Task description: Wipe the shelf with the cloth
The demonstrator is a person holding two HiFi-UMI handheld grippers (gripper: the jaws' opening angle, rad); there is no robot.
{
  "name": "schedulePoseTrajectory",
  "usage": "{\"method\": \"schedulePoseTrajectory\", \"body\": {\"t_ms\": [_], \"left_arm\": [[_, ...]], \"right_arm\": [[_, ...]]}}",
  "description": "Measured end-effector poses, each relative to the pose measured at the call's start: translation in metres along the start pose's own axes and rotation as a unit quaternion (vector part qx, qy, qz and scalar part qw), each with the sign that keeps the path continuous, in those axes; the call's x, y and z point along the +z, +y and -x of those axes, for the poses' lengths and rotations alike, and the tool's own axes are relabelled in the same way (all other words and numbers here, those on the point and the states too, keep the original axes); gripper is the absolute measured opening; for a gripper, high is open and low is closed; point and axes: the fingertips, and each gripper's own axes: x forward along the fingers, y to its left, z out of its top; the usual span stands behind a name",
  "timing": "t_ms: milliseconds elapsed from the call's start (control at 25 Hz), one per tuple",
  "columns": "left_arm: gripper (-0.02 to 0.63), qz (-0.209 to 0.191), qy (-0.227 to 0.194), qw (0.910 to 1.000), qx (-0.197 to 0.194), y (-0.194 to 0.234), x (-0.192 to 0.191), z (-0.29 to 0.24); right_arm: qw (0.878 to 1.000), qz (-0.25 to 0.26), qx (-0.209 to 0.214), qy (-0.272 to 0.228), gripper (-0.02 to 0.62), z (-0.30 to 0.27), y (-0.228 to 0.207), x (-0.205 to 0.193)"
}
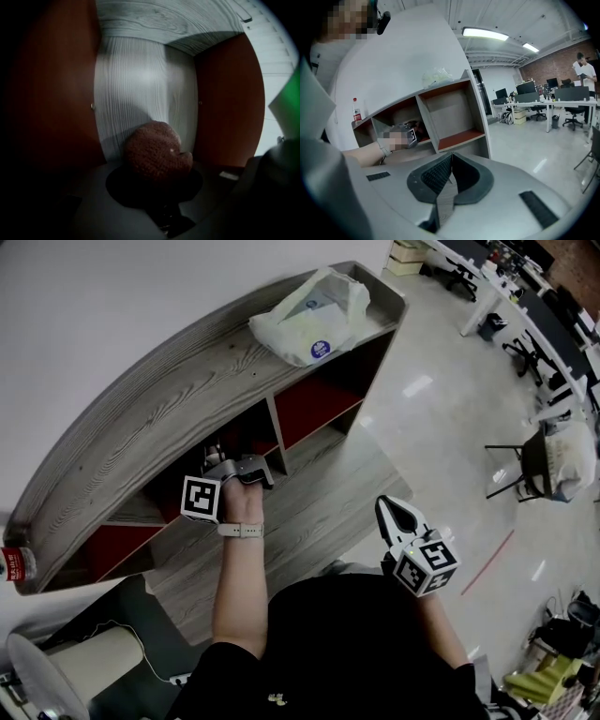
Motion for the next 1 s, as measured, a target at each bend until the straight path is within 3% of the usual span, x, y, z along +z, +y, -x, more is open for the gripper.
{"method": "schedulePoseTrajectory", "body": {"t_ms": [560,840,1000], "left_arm": [[0.08,-0.037,-0.106,0.9932,0.03,0.006,0.118,0.049],[0.08,-0.037,-0.112,0.9926,0.031,0.006,0.129,0.057],[0.078,-0.038,-0.09,0.9947,0.031,0.001,0.12,0.058]], "right_arm": [[0.996,0.023,0.088,0.025,-0.002,-0.039,0.055,-0.006],[0.993,0.031,0.113,0.03,-0.002,-0.05,0.072,-0.007],[0.993,0.03,0.113,0.028,-0.002,-0.051,0.071,-0.005]]}}
